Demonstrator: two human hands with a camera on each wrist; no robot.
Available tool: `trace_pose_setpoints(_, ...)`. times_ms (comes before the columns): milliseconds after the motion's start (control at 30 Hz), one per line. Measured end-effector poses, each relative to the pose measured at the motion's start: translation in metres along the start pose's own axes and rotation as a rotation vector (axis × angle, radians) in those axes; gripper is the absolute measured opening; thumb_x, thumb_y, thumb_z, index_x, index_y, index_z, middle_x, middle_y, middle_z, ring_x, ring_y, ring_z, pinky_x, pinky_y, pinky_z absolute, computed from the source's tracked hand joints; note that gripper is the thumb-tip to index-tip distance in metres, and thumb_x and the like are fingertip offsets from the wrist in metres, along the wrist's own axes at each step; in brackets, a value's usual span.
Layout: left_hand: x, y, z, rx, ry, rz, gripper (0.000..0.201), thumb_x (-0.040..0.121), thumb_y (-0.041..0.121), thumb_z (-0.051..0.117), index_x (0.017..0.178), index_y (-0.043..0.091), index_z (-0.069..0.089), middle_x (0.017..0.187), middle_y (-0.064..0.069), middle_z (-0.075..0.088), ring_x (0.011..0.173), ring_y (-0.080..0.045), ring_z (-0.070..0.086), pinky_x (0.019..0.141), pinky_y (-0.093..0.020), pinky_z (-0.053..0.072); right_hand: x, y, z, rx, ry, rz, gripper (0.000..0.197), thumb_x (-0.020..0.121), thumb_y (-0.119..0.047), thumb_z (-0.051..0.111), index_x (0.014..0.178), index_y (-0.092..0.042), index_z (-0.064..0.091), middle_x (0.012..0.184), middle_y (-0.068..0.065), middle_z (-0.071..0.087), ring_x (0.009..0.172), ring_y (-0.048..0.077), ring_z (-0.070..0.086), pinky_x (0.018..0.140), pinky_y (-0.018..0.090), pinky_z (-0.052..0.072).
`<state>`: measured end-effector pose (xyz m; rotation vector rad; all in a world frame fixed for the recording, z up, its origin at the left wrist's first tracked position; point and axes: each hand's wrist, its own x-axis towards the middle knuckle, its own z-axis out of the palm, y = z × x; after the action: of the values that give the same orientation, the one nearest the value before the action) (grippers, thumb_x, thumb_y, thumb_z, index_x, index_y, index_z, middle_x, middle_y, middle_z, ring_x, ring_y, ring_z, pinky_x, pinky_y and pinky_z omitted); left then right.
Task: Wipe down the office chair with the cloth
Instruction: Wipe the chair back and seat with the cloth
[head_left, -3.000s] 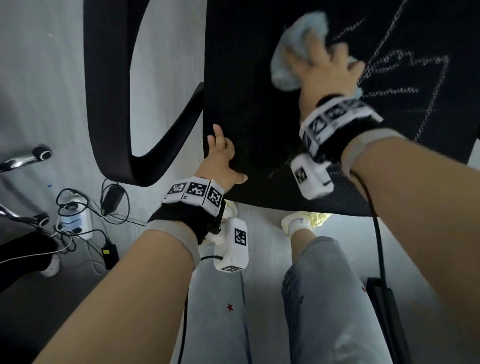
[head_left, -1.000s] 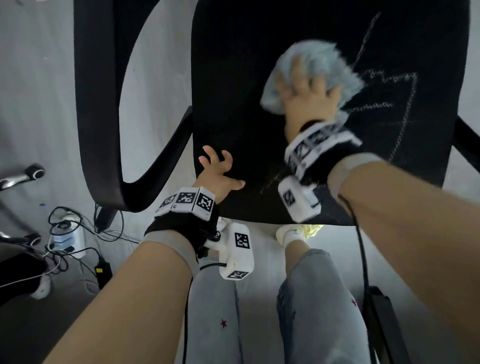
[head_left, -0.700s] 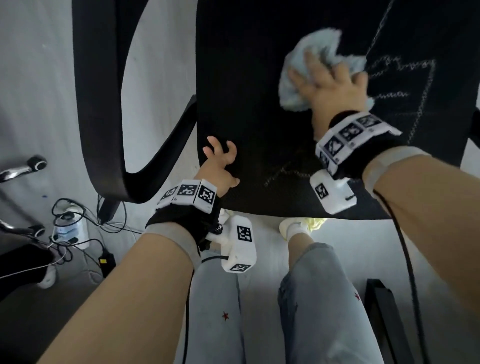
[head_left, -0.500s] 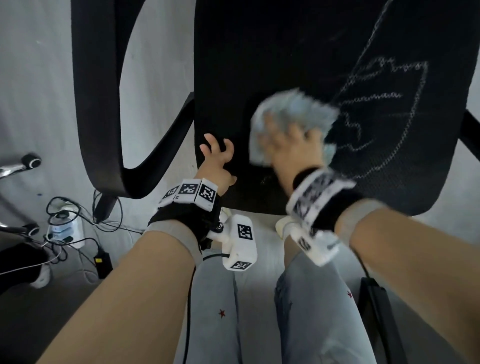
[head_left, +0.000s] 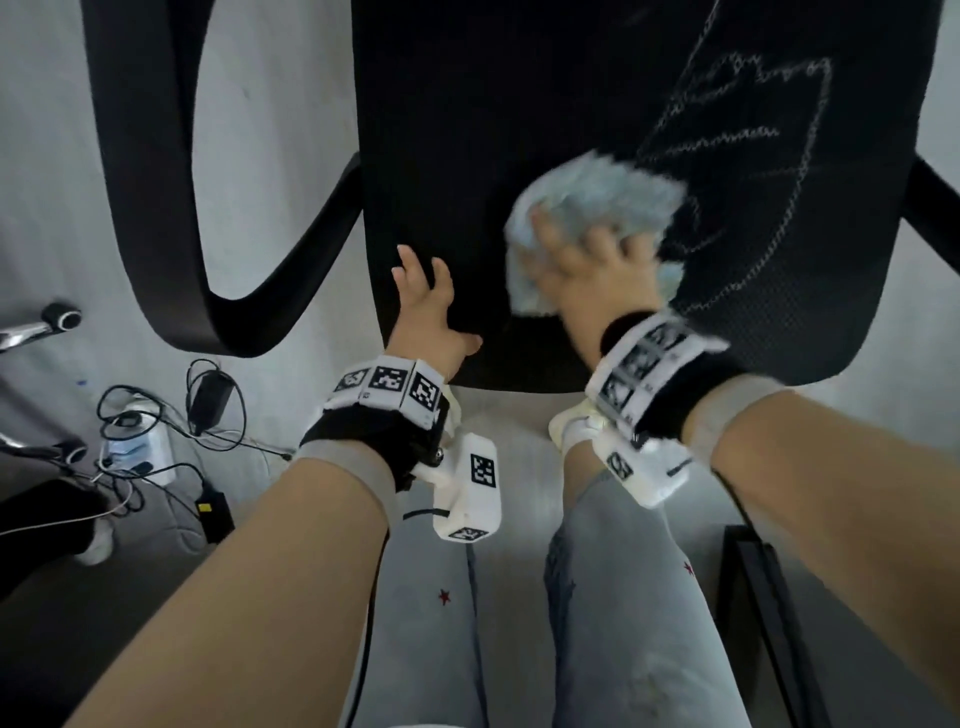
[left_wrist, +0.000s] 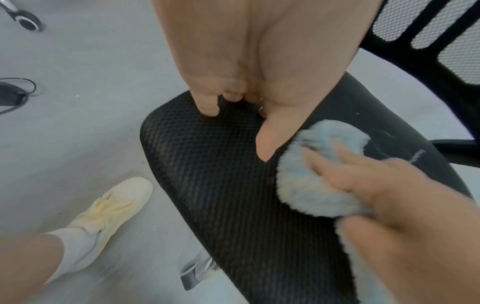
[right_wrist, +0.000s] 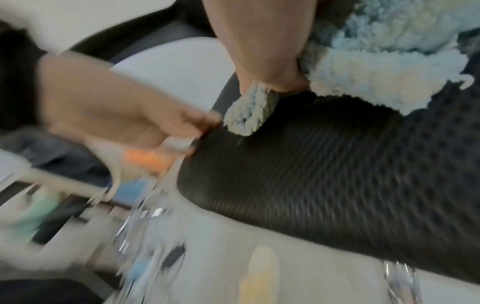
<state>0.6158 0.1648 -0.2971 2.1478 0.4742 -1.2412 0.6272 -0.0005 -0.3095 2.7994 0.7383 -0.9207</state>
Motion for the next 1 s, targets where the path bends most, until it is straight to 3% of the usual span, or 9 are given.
trace_pose_setpoints(67, -0.005, 0.004, 0.009, 0.020, -0.049, 0.001, 0.084, 0.085, -0.007, 0.052, 0.147, 0.010, -0.001, 0.150, -0.007, -0.033, 0.141, -0.023, -0.024, 0.111, -0.021, 0.012, -0.022, -0.018, 0.016, -0.120, 0.001, -0.225, 0.051, 0.088, -0.024, 0.037, 0.135, -0.044, 0.034, 0.152, -0.012, 0.024, 0.118, 0.023, 0.047, 0.089, 0.041, 0.043)
trace_pose_setpoints(133, -0.004, 0.009, 0.011, 0.067, -0.080, -0.011, 0.081, 0.085, -0.009, 0.047, 0.147, 0.009, -0.001, 0.150, -0.009, -0.034, 0.141, -0.025, -0.024, 0.112, -0.027, 0.016, -0.030, -0.012, 0.023, -0.210, -0.039, -0.455, 0.057, 0.086, -0.023, 0.049, 0.136, -0.043, 0.031, 0.154, -0.013, 0.017, 0.123, 0.022, 0.042, 0.091, 0.041, 0.041)
trace_pose_setpoints(200, -0.001, 0.013, 0.008, 0.092, -0.123, -0.054, 0.080, 0.086, -0.007, 0.048, 0.147, 0.009, -0.001, 0.149, -0.010, -0.035, 0.141, -0.027, -0.025, 0.113, -0.029, 0.015, -0.020, 0.014, 0.018, -0.234, -0.078, -0.377, 0.065, 0.087, -0.016, 0.049, 0.141, -0.038, 0.021, 0.156, -0.008, 0.000, 0.133, 0.029, 0.026, 0.101, 0.049, 0.032)
trace_pose_setpoints(367, -0.002, 0.018, 0.005, 0.046, -0.111, -0.069, 0.081, 0.086, -0.003, 0.052, 0.147, 0.010, 0.000, 0.149, -0.010, -0.036, 0.141, -0.027, -0.025, 0.115, -0.031, 0.007, -0.003, 0.060, -0.008, 0.069, -0.070, 0.247, 0.075, 0.084, -0.012, 0.052, 0.143, -0.038, 0.014, 0.156, -0.006, -0.008, 0.134, 0.032, 0.015, 0.106, 0.056, 0.020)
trace_pose_setpoints(433, -0.004, 0.022, 0.008, 0.041, -0.105, -0.086, 0.083, 0.086, -0.002, 0.054, 0.147, 0.008, -0.001, 0.149, -0.010, -0.035, 0.141, -0.027, -0.024, 0.116, -0.032, 0.005, -0.004, 0.037, -0.011, 0.104, -0.083, 0.215, 0.070, 0.087, -0.011, 0.049, 0.144, -0.035, 0.015, 0.156, -0.005, -0.009, 0.136, 0.033, 0.013, 0.106, 0.055, 0.020)
trace_pose_setpoints(600, -0.011, 0.033, 0.026, -0.027, -0.079, -0.087, 0.083, 0.086, -0.008, 0.047, 0.147, 0.009, -0.007, 0.151, -0.007, -0.031, 0.143, -0.024, -0.021, 0.118, -0.034, 0.007, -0.033, -0.012, 0.021, -0.063, -0.035, -0.314, 0.056, 0.090, -0.027, 0.050, 0.140, -0.038, 0.027, 0.156, -0.010, 0.010, 0.125, 0.024, 0.036, 0.098, 0.043, 0.036)
trace_pose_setpoints(833, -0.014, 0.022, 0.023, -0.181, 0.042, -0.073, 0.082, 0.085, -0.016, 0.036, 0.147, 0.015, -0.008, 0.158, -0.002, -0.008, 0.146, -0.015, -0.001, 0.111, -0.020, 0.010, -0.013, 0.036, -0.002, 0.181, -0.062, 0.199, 0.072, 0.086, -0.016, 0.049, 0.143, -0.038, 0.010, 0.156, -0.007, -0.011, 0.136, 0.032, 0.012, 0.106, 0.054, 0.020)
trace_pose_setpoints(900, -0.013, 0.023, 0.022, -0.213, 0.011, -0.077, 0.085, 0.083, -0.020, 0.036, 0.147, 0.016, -0.009, 0.158, -0.002, -0.010, 0.145, -0.015, -0.003, 0.102, -0.012, 0.013, -0.013, 0.013, -0.004, 0.224, -0.091, 0.146, 0.069, 0.088, -0.016, 0.047, 0.144, -0.037, 0.011, 0.156, -0.007, -0.011, 0.137, 0.033, 0.011, 0.106, 0.055, 0.019)
trace_pose_setpoints(1000, -0.014, 0.020, 0.021, -0.219, 0.012, -0.077, 0.089, 0.082, -0.017, 0.040, 0.146, 0.019, -0.010, 0.158, -0.003, -0.010, 0.146, -0.018, 0.006, 0.105, -0.015, 0.026, -0.023, -0.022, 0.013, 0.114, -0.022, -0.213, 0.056, 0.093, -0.021, 0.044, 0.142, -0.037, 0.021, 0.156, -0.007, 0.000, 0.133, 0.031, 0.021, 0.103, 0.051, 0.026)
